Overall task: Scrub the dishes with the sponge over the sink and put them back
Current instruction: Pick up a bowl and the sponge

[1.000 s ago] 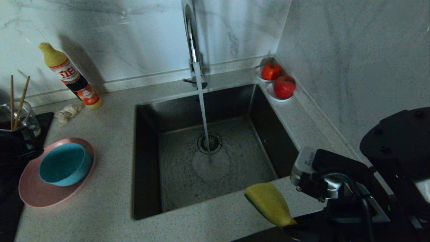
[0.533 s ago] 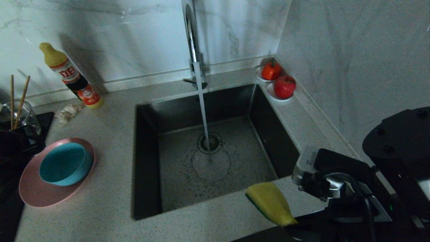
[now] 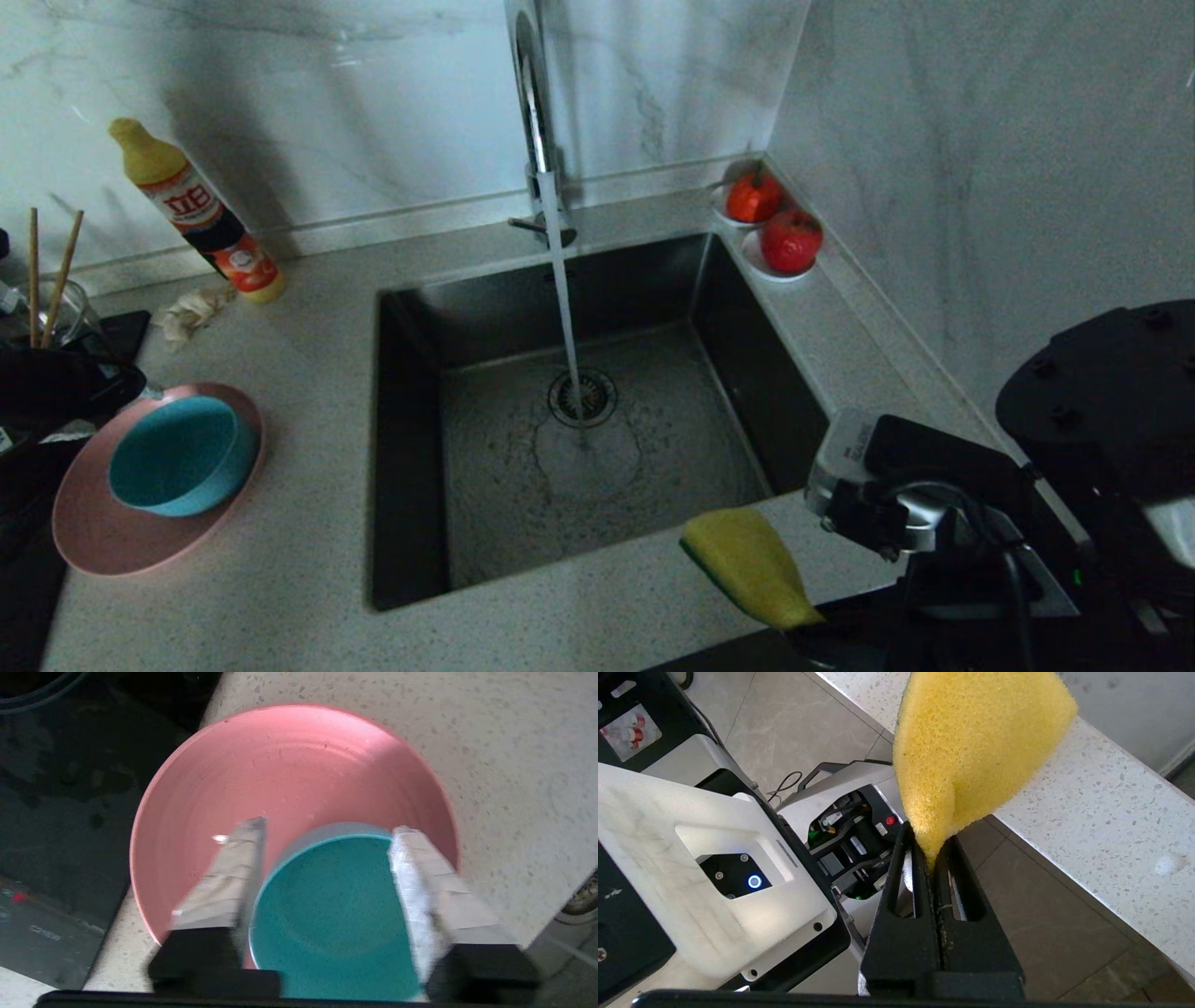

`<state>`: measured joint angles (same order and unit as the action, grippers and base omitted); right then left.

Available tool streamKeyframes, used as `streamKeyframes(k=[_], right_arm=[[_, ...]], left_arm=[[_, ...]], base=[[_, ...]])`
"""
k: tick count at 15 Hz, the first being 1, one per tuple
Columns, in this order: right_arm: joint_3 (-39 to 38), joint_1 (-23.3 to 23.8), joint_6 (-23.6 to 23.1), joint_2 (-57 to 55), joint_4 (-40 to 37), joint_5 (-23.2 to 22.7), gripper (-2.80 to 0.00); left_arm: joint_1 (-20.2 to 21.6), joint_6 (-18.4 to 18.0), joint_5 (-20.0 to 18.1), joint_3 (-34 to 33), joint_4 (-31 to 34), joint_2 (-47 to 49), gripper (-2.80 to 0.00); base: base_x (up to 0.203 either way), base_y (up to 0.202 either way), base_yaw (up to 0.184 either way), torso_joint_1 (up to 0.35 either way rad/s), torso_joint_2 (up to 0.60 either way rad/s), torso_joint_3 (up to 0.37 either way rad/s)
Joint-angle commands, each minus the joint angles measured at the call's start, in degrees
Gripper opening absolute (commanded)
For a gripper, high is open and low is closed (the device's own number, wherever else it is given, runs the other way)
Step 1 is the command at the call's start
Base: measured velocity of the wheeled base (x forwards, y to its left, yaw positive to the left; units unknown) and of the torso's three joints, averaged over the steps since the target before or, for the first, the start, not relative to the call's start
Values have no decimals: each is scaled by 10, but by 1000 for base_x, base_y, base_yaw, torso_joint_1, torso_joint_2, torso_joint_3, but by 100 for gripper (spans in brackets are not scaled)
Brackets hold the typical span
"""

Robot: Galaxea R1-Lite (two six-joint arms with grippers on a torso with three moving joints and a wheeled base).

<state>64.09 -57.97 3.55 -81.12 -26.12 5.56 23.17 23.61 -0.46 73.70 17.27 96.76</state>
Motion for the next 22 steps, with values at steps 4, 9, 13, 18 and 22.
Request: streamKeyframes(k=[4, 9, 13, 18, 22], right_arm=[[0, 7, -1, -2, -3, 4, -280], [2, 7, -1, 3, -5, 5, -280], [1, 7, -1, 5, -5, 11, -280], [0, 7, -1, 13, -6, 12, -280], [-1, 7, -3, 20, -8, 20, -280]], left_arm=[[6, 28, 0, 12, 4, 41, 0], [6, 58, -1, 32, 7, 70, 0], [6, 86, -2, 52, 15, 66, 0], [6, 108, -50, 81, 53, -1, 0], [12, 5, -54, 104, 177, -21, 0]], base=[[0, 0, 0, 0, 0, 0], [0, 0, 0, 0, 0, 0], [0, 0, 0, 0, 0, 0], [0, 0, 0, 0, 0, 0], [0, 0, 0, 0, 0, 0]])
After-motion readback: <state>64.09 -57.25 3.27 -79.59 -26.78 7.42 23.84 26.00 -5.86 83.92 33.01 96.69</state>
